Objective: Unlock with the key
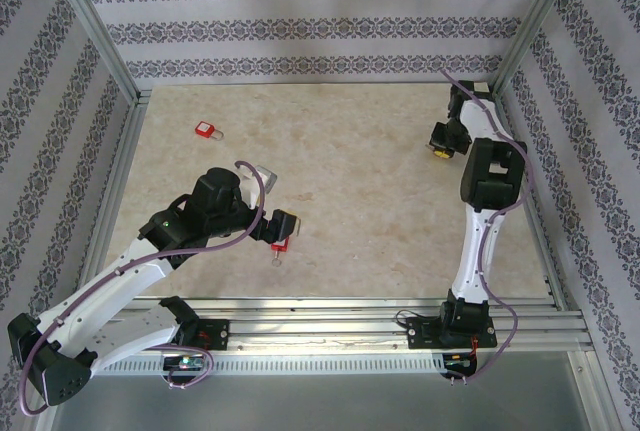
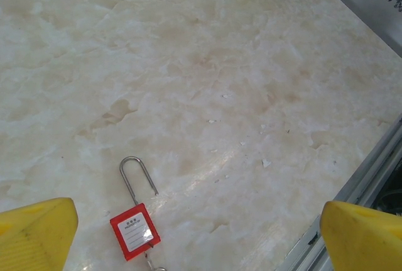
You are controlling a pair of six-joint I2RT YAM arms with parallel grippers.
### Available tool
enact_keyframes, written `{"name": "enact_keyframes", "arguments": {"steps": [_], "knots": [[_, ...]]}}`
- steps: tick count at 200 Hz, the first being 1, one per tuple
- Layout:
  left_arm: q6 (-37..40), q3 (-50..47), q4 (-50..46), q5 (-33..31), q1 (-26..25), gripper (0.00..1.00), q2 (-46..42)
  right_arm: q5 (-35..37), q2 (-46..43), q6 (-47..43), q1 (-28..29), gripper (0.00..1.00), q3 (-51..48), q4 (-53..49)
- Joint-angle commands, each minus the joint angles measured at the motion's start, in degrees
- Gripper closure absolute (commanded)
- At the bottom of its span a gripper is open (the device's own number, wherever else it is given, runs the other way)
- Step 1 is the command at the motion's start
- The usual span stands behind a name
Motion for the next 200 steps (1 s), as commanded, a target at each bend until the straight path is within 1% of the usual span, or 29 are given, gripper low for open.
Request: {"name": "enact_keyframes", "arguments": {"steps": [1,22,33,47,72,86,96,114,141,155,160,166,172,182,200], "knots": [[-0.29,-0.62,1.08,1.69,-0.47,0.03,-0.16,-1.68,-3.65,4.30,-0.16,0.94,-5.40,1.53],[-0.65,-1.08,2.41,2.37,-0.47,0.03,0.21,-3.67,-7.25,6.67,0.29,0.97,-10.59,4.17],[-0.90,-1.52,3.29,2.74,-0.47,0.03,0.23,-3.51,-8.94,7.34,0.72,0.98,-12.63,5.31],[-1.17,-1.98,4.05,3.01,-0.47,0.04,0.12,-2.95,-10.19,7.78,0.91,1.00,-14.01,5.78],[-2.18,-3.05,5.44,3.69,-0.49,0.04,-0.29,-3.23,-12.24,7.89,1.25,1.00,-15.40,5.81],[-5.06,-4.47,8.20,4.07,-0.47,0.05,-0.48,-3.13,-14.96,7.86,1.99,1.00,-17.45,6.71],[-7.70,-5.43,11.34,5.68,-0.51,0.05,-0.26,-3.32,-17.19,7.81,2.59,1.00,-19.15,7.78],[-14.55,-7.06,18.08,7.18,-0.47,0.04,0.77,-4.62,-21.16,7.98,3.63,1.00,-21.84,8.66],[-21.67,-7.46,27.09,12.33,-0.47,0.05,5.00,-2.56,-25.55,7.33,4.53,1.00,-24.42,8.43],[-22.71,-6.98,27.86,12.52,-0.48,0.06,5.70,0.01,-25.08,6.65,3.70,0.79,-23.94,6.75],[-22.58,-6.79,27.44,12.03,-0.47,0.06,5.47,0.55,-24.59,6.27,3.28,0.68,-23.66,6.18],[-22.13,-6.60,26.53,11.30,-0.47,0.06,5.05,1.01,-23.91,5.72,2.88,0.61,-23.51,5.87],[-21.54,-6.49,25.49,10.62,-0.51,0.05,4.36,1.26,-23.14,5.32,2.55,0.57,-23.51,5.79],[-20.38,-6.47,24.13,9.77,-0.47,0.03,2.96,0.78,-21.81,4.54,2.15,0.55,-23.68,6.21],[-18.77,-6.61,21.50,8.76,-0.47,0.01,0.50,0.65,-19.08,4.24,1.49,0.54,-23.42,6.87]]}}
